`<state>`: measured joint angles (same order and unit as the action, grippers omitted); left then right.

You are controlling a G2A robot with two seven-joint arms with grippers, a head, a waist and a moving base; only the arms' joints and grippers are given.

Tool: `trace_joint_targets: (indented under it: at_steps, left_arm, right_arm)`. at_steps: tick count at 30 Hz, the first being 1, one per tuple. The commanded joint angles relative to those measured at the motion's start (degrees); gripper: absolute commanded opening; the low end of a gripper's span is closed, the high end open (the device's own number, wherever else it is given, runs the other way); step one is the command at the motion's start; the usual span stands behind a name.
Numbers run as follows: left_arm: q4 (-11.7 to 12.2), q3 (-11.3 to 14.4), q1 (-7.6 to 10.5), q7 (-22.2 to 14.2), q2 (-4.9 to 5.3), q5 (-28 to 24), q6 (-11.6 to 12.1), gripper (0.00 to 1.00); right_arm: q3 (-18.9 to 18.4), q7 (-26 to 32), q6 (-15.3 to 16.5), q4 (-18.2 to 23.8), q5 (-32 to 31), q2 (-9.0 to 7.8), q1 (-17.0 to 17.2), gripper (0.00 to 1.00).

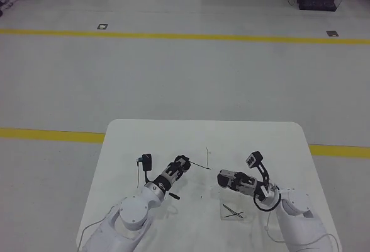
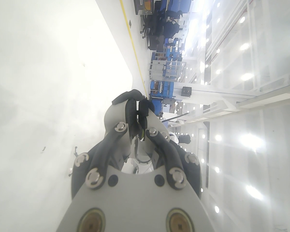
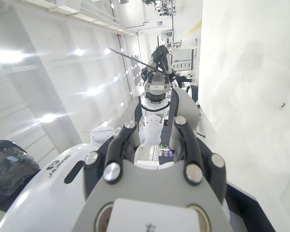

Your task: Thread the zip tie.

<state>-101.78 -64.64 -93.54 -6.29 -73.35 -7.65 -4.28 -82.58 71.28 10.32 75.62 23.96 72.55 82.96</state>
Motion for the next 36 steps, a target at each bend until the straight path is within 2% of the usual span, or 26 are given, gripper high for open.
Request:
trace_joint_targets:
  at_steps: [1, 6, 10, 11, 17, 23, 32, 36]
  left_arm:
    - [0.0, 0.0, 0.0, 0.0, 0.0, 0.0, 0.0, 0.0]
    - [0.0, 0.0, 0.0, 0.0, 0.0, 0.0, 0.0, 0.0]
    - [0.0, 0.0, 0.0, 0.0, 0.0, 0.0, 0.0, 0.0]
    - [0.0, 0.0, 0.0, 0.0, 0.0, 0.0, 0.0, 0.0]
    - [0.0, 0.0, 0.0, 0.0, 0.0, 0.0, 0.0, 0.0]
    - [0.0, 0.0, 0.0, 0.0, 0.0, 0.0, 0.0, 0.0]
    - [0.0, 0.0, 0.0, 0.0, 0.0, 0.0, 0.0, 0.0]
    - [0.0, 0.0, 0.0, 0.0, 0.0, 0.0, 0.0, 0.0]
  right_arm:
    - [0.4, 0.4, 0.1, -0.9, 0.5, -0.06, -0.6, 0.21]
    - [2.2, -0.3, -0.4, -3.0, 0.6, -0.13, -2.4, 0.22]
    - [3.6, -1.7, -0.8, -4.5, 0.3, -0.11, -3.8, 0.2]
    - [4.0, -1.7, -0.8, -4.8, 0.5, -0.08, -4.1, 0.16]
    - [6.0, -1.1, -0.9, -7.1, 2.3, 0.01, -6.0, 0.14]
    - [7.1, -1.0, -0.4, -8.3, 3.5, -0.08, -7.1, 0.16]
    - [9.0, 0.1, -0.6, -10.7, 5.3, -0.09, -9.4, 0.07]
    - [10.2, -0.5, -0.4, -11.6, 5.5, 0.02, -10.3, 0.1]
